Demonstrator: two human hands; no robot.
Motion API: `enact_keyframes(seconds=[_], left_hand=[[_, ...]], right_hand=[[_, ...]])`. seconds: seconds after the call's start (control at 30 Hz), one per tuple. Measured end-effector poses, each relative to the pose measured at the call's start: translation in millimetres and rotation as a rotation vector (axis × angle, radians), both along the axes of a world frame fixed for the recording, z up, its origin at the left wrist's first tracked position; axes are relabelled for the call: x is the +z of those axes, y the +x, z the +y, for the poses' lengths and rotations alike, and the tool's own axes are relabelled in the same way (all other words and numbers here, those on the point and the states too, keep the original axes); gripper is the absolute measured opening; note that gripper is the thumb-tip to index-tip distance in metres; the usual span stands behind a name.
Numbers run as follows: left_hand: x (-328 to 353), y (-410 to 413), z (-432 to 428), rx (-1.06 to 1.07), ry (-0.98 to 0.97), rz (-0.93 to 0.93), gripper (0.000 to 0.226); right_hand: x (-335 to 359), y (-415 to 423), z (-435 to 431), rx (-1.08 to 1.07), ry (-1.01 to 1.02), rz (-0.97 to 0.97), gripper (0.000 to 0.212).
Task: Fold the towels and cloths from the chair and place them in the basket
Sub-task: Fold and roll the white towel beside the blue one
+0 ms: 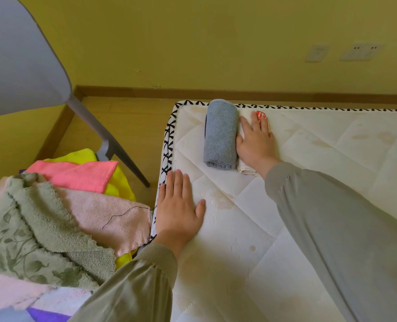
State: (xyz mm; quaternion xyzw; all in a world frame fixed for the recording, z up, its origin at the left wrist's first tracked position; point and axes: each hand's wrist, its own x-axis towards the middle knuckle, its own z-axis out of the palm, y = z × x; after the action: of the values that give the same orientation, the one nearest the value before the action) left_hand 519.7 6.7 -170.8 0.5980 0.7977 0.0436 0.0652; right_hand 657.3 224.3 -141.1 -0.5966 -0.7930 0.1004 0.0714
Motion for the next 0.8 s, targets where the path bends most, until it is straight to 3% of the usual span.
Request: enact_keyframes(seconds=[0.27, 0.37, 0.5, 0.63, 0.8], left_hand=[[12.4, -0.6, 1.2, -0.005, -0.141, -0.002, 0.076], [24.2, -3.4, 2.4, -0.042, -0.206, -0.052, 0.074], [41.5, -13.0, -19.5, -0.149, -0.198, -0.158, 0.071], [59.7, -35.3, -51.3, -0.208, -0.172, -0.036, 0.067], [93.6, -84.4, -91.2, -0.14, -0.132, 0.092, 0.056]], right_hand=[[21.2, 22.7, -18.7, 0.011, -0.144, 0.165, 0.052], [27.8, 25.6, -48.7, -0.027, -0.116, 0.154, 0.053], [39.9, 16.2, -84.7, 0.094, 0.063, 0.132, 0.05], [50.3, -17.6, -118.1, 0.177, 0.15, 0.179, 0.047], [60.2, -80.0, -172.5, 0.265, 0.022, 0.305, 0.045]])
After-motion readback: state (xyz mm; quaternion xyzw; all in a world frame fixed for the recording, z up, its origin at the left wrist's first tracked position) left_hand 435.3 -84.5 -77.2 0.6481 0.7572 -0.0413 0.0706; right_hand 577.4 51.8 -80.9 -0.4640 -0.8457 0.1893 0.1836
